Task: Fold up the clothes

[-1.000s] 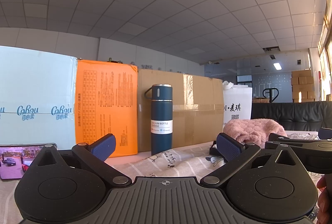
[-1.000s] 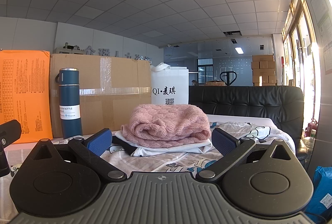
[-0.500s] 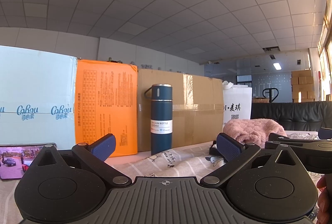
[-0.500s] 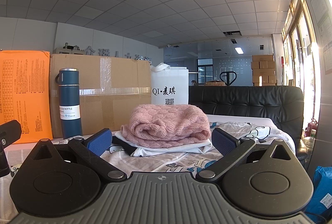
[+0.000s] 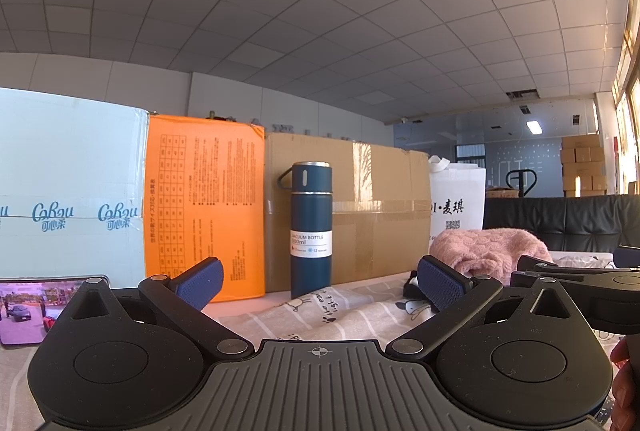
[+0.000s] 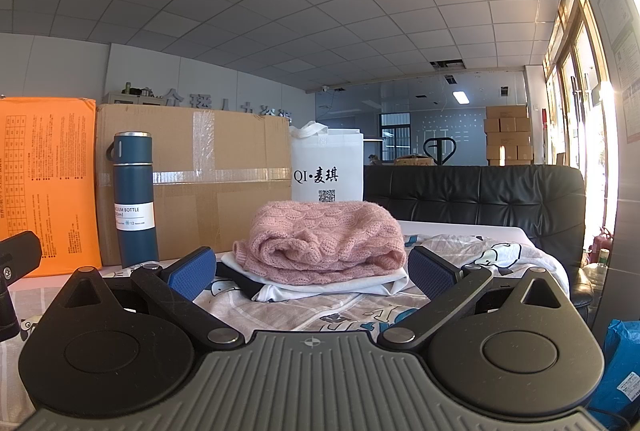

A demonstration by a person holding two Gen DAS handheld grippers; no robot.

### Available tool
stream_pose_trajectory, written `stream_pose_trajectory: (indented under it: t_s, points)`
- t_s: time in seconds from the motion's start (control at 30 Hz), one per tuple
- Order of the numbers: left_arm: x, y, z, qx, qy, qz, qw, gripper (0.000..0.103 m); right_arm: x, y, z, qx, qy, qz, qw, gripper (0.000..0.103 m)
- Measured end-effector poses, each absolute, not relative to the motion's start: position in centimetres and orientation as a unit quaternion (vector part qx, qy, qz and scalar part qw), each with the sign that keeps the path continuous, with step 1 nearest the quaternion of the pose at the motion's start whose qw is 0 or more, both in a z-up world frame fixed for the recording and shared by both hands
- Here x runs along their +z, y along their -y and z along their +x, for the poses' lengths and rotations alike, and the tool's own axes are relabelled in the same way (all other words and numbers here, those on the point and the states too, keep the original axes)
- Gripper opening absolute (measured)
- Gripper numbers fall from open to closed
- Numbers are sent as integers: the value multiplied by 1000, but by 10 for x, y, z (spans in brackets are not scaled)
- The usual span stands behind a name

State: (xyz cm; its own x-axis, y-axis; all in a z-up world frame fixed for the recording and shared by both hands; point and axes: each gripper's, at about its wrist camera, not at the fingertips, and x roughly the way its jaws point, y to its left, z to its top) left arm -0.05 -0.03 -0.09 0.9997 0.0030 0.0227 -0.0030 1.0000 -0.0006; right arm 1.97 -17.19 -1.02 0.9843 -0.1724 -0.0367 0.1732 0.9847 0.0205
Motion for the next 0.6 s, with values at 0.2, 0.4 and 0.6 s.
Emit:
stream_pose_trajectory:
  t_s: [0.2,0.4,0.6]
  points:
    - [-1,0,-1,2,11,0,1000,103,-10,172,20,-87,-17,12,996,103]
    - [0,0,0,1,11,0,1000,103,-10,171,19,-86,-18,12,996,103]
    - [0,1,0,1,11,0,1000,103,-11,171,19,-86,-18,11,996,103]
